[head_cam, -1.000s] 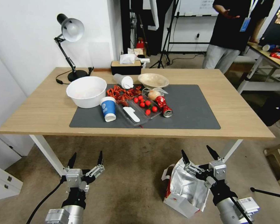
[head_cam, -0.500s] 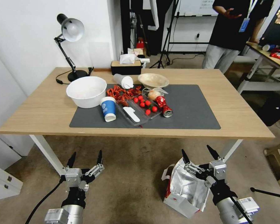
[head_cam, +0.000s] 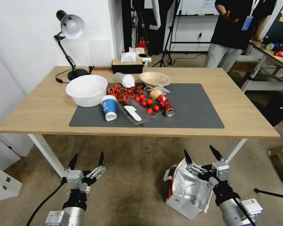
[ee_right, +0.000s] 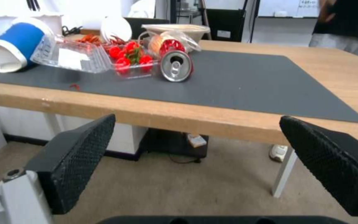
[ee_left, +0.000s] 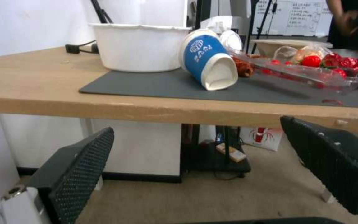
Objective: Pick up the food delivery bag from the floor and place it on the table.
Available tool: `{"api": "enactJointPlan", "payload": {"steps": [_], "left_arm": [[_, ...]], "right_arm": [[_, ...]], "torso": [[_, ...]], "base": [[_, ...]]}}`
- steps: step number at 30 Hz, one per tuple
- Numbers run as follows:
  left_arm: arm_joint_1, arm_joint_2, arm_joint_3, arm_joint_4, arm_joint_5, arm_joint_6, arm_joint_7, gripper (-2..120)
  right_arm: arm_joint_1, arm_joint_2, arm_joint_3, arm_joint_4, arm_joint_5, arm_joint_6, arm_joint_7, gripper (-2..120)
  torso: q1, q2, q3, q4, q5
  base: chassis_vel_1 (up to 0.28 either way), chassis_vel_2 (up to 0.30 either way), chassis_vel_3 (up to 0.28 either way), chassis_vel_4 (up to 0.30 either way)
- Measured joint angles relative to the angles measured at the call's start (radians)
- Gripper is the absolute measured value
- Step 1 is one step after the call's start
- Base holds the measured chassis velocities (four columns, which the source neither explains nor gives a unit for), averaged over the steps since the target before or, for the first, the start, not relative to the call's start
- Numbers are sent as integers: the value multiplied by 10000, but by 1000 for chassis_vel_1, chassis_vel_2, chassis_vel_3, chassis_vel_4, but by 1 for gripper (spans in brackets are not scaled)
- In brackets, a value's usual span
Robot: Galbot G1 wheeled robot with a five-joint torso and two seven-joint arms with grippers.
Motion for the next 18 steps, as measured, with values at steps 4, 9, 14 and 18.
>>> {"api": "enactJointPlan", "payload": {"steps": [4, 9, 14, 18], "left_arm": [[-6, -17, 0, 20, 0, -10, 3, 100], [-12, -19, 0, 54, -1, -34, 15, 100], [-24, -17, 0, 95, -15, -54, 23, 100], [-33, -13, 1, 109, -33, -85, 31, 100]], "right_arm": [[25, -19, -2, -19, 37, 0, 0, 100], [32, -51, 5, -51, 77, -5, -1, 100], [33, -32, 2, -87, 82, -5, -2, 100], [50, -25, -3, -105, 81, -5, -2, 100]], "torso": [[-92, -211, -121, 0, 0], [-195, -442, -252, 0, 0], [-294, -671, -382, 0, 0], [-385, -878, -498, 0, 0]], "base": [[0, 0, 0, 0], [0, 0, 0, 0], [0, 0, 0, 0], [0, 0, 0, 0]]}}
